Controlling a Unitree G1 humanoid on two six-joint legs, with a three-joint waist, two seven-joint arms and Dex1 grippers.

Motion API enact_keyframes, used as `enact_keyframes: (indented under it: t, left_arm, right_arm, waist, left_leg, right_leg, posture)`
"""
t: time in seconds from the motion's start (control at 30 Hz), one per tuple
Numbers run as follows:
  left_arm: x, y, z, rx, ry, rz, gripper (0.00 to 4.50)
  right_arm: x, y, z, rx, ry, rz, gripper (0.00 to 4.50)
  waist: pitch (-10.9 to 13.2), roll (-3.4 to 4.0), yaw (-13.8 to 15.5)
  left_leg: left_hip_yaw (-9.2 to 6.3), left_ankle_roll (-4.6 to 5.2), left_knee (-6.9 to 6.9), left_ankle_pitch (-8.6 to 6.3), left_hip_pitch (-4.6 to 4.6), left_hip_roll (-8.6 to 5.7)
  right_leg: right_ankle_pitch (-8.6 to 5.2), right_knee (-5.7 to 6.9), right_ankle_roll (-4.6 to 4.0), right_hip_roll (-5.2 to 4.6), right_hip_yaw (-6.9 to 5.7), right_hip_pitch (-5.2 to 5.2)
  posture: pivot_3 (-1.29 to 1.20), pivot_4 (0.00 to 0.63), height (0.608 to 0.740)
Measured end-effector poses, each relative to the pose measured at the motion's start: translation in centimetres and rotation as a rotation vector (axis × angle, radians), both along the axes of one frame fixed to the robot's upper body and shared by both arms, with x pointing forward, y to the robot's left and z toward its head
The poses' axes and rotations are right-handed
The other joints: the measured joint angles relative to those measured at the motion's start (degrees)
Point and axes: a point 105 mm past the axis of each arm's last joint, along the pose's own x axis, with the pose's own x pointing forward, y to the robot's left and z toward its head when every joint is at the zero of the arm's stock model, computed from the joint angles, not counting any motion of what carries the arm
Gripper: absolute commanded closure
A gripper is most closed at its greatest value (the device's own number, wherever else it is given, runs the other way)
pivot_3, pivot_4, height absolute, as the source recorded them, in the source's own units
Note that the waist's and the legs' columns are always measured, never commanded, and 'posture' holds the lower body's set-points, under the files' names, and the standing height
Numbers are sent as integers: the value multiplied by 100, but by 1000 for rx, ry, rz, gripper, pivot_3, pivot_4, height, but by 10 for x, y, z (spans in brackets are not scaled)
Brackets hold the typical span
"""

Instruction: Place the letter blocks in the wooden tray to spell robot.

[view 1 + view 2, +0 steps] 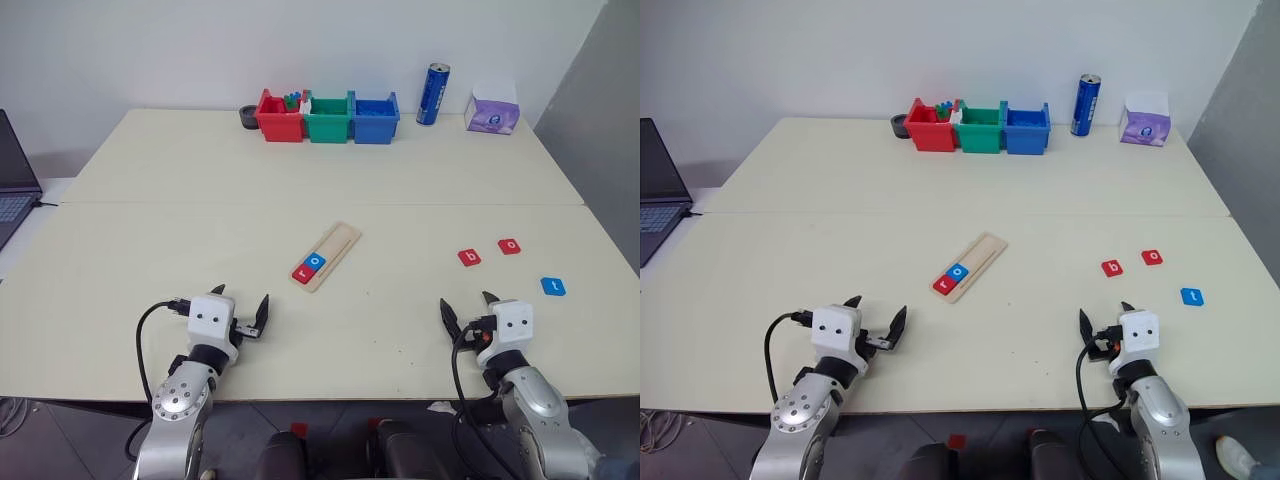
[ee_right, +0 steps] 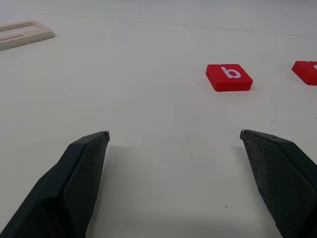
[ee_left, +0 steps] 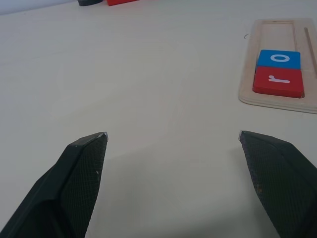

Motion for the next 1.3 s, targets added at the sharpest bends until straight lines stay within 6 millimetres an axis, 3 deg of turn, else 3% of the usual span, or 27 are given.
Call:
enact_keyframes:
  t: [0.87,1.17,1.3]
  left_arm:
    - [2,4,0,32,26,-25,14]
    - [1,3,2,-11,34,-76,14]
    - [2,-8,0,-2,49,-130,14]
  right_arm:
    - [-3,7,1,-6,-1,38,0]
    - [-7,20,7,-37,6,176,0]
    - [-15,40,16,-51,25,358,0]
  waist:
    - [1,0,0]
    - [1,0,0]
    - [3,1,-1]
  left_leg:
    - [-1,0,0,0,0,0]
    - [-1,0,0,0,0,0]
    - [-3,0,1,0,-1,-2]
  right_leg:
    - [0,-1,0,0,0,-1]
    - [0,-1,0,1,-1,-1]
    - [0,-1,0,1,-1,0]
  posture:
    - [0,150,740]
    - [0,150,740]
    - [0,150,740]
